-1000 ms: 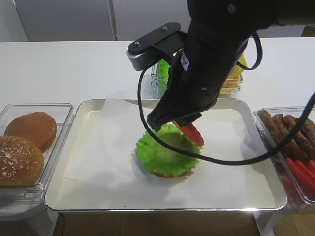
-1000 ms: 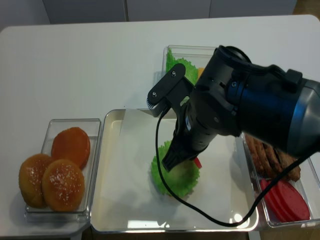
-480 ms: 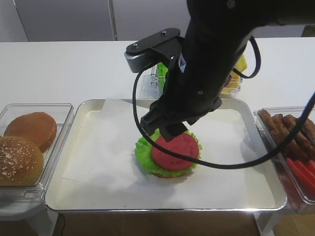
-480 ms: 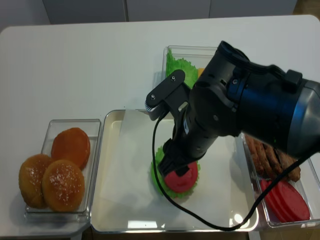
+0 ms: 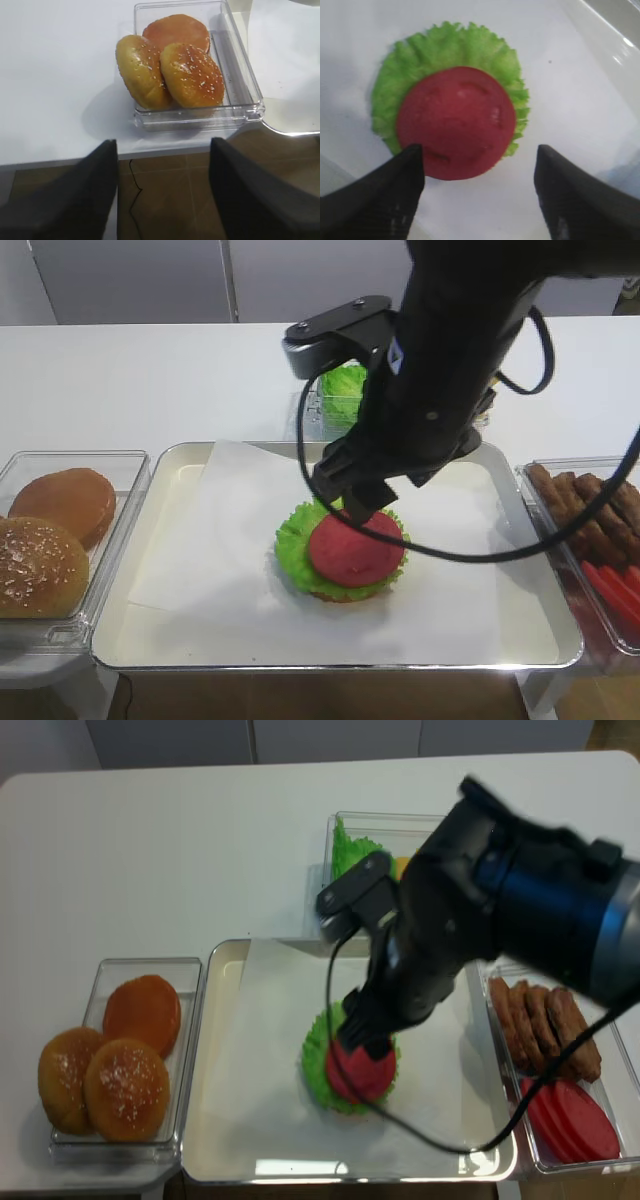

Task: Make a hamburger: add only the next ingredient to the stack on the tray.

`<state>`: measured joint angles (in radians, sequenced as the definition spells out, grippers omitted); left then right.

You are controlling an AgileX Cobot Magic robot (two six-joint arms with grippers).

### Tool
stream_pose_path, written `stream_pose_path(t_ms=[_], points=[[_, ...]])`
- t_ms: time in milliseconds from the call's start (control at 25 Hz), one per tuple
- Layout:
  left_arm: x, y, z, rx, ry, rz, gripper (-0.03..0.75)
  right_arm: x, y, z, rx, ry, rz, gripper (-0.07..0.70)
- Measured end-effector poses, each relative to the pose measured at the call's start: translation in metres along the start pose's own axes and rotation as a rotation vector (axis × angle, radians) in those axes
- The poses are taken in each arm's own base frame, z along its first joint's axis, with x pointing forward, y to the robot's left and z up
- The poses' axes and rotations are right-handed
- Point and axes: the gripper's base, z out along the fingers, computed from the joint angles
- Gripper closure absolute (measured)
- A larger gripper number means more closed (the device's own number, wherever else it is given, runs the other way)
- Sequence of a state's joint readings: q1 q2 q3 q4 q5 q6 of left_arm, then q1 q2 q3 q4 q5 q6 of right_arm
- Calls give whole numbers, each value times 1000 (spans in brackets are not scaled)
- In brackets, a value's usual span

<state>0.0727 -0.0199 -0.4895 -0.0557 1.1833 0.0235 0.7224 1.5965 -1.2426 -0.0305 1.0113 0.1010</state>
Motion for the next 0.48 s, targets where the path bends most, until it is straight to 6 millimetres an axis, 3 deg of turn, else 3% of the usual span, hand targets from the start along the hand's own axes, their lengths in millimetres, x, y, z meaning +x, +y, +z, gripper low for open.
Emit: stream_pose_path(t_ms=[240, 400, 480], points=[[0, 0, 0, 0, 0, 0, 287, 15, -81, -33, 26, -37, 236, 97], [0, 0, 0, 0, 0, 0, 287, 45, -127, -63, 78, -80, 401, 101], [0, 0, 0, 0, 0, 0, 287, 66, -136, -72, 101, -94, 463, 109]])
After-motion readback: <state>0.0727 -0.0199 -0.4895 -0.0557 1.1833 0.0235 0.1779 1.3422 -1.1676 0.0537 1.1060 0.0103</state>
